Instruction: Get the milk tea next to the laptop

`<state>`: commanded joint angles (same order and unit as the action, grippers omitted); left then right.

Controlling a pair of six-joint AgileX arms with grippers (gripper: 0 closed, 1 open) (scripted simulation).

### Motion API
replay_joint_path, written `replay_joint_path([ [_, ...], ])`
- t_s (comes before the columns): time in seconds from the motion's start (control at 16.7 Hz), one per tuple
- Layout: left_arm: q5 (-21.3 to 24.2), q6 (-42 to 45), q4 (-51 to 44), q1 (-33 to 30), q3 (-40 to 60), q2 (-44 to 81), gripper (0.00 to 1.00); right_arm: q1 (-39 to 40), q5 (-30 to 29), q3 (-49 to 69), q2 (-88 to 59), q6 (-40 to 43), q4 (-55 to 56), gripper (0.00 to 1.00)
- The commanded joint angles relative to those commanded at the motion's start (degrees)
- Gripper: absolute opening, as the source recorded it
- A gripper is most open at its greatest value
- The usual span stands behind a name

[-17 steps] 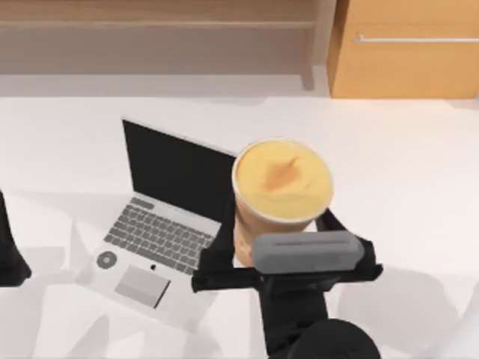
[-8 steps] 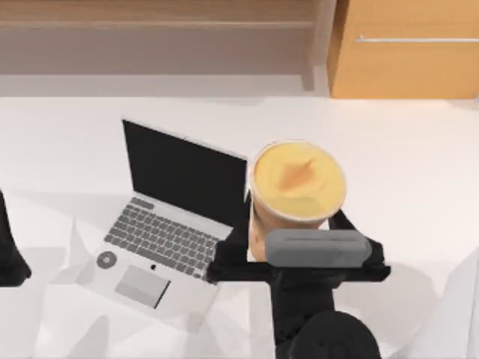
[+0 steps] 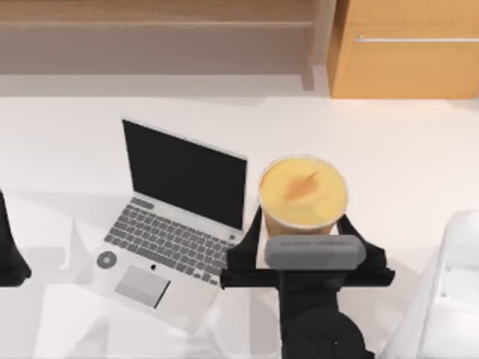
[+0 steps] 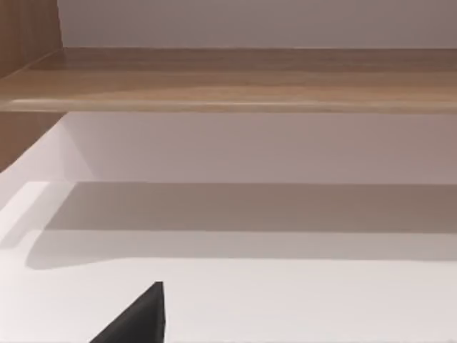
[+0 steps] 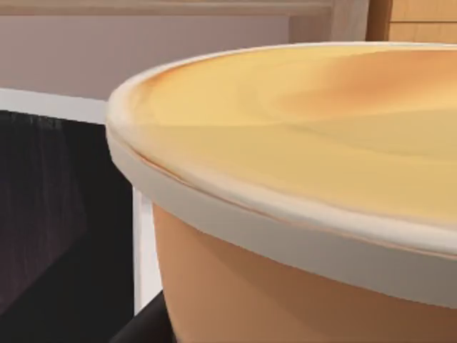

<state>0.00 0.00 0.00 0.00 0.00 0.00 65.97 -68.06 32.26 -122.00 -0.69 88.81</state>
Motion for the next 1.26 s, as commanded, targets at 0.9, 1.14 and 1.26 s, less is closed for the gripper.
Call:
replay_joint_path([
  [0.9,0.0,0.0,0.0,0.0,0.0,0.0,1.0,0.0,0.0,0.0,0.0,0.0,0.0,0.98],
  [1.14,0.0,0.0,0.0,0.0,0.0,0.0,1.0,0.0,0.0,0.0,0.0,0.0,0.0,1.0],
  [1.26,0.0,0.0,0.0,0.0,0.0,0.0,1.0,0.0,0.0,0.0,0.0,0.0,0.0,1.0],
])
